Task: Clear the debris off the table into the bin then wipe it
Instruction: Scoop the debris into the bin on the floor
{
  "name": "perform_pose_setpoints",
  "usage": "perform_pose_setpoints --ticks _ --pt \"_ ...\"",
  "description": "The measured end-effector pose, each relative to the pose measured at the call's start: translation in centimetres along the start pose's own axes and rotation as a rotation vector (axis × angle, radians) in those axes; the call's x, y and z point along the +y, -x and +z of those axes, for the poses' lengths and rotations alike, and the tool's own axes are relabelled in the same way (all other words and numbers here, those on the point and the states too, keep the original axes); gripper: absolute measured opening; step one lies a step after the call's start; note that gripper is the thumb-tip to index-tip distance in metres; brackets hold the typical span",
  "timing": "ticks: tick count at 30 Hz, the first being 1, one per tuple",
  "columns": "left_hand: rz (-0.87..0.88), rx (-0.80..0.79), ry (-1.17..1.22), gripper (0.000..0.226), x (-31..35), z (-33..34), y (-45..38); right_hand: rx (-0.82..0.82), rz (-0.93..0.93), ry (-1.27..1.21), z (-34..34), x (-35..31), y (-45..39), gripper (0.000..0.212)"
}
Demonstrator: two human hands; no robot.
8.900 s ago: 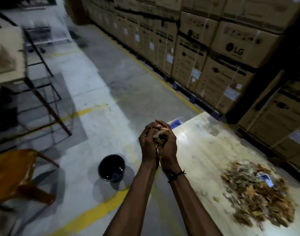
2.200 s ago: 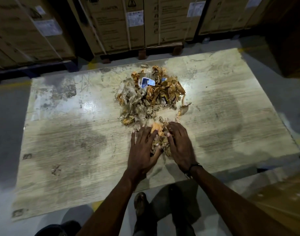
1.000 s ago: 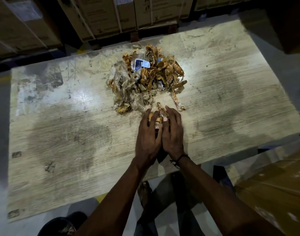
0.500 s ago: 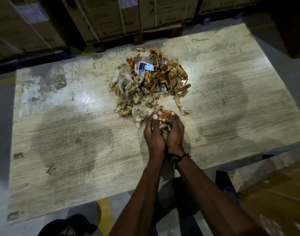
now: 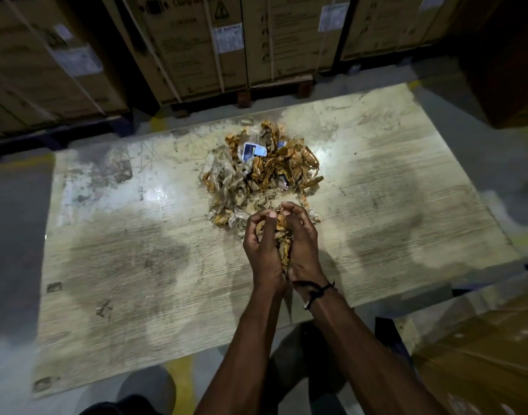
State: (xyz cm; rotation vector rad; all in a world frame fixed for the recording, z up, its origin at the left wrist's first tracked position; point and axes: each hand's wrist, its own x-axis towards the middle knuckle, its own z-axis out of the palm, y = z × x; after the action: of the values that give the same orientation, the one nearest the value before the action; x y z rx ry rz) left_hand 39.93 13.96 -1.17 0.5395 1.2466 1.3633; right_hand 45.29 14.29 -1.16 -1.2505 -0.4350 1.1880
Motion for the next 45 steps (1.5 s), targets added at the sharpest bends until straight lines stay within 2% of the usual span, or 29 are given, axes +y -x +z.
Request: perform_pose_setpoints --ticks 2,7,12,14,17,20,22,26,28,31,33,36,39,45 --pt "0.043 -0.011 -0.004 0.013 2.1 0.8 0.7 -0.026 -0.037 0.001 0.7 -1.9 0.5 0.012" --pt "0.089 0.013 0.072 0.016 8.0 3.3 2.8 -0.133 -0.106 -0.012 2.9 -7.9 2.4 0.017" --pt "0.233 0.019 0.127 0.017 13.7 4.9 5.1 -0.251 -0.156 -0.040 5.5 -13.5 4.3 0.026" --pt "0.292 0.023 0.179 0.020 16.1 5.2 6.3 -0.323 -0.158 -0.071 6.6 -15.3 5.5 0.028" --pt "0.365 0.026 0.283 0.012 19.2 4.9 8.1 -0.435 -0.146 -0.114 8.5 -17.5 7.5 0.034" --pt "0.433 0.094 0.333 0.013 21.5 3.3 9.9 -0.570 -0.084 -0.167 10.5 -18.3 10.0 0.034" --pt "0.476 0.167 0.350 0.014 22.7 1.4 11.2 -0.672 -0.026 -0.188 11.9 -18.2 12.3 0.038" --pt "0.554 0.360 0.365 0.019 24.7 -4.4 14.7 -0.839 0.082 -0.164 14.6 -16.1 18.3 0.028" --pt "0.591 0.450 0.392 0.023 25.4 -7.8 17.0 -0.907 0.137 -0.132 16.0 -14.5 22.0 0.031" --pt "0.659 0.540 0.413 0.019 26.3 -13.1 20.7 -1.017 0.214 -0.102 17.7 -11.8 27.8 0.031" --pt "0.717 0.633 0.439 0.027 26.8 -16.9 23.6 -1.089 0.251 -0.060 18.6 -9.8 32.1 0.034" --pt "0.760 0.737 0.479 0.037 27.5 -22.5 27.8 -1.170 0.301 -0.018 19.7 -7.2 38.7 0.021" --pt "0.799 0.828 0.478 0.029 27.7 -28.6 32.6 -1.244 0.340 -0.001 20.5 -4.6 46.1 0.012" --pt "0.810 0.955 0.521 0.017 26.7 -40.2 41.1 -1.340 0.465 0.006 20.4 1.3 59.0 0.009"
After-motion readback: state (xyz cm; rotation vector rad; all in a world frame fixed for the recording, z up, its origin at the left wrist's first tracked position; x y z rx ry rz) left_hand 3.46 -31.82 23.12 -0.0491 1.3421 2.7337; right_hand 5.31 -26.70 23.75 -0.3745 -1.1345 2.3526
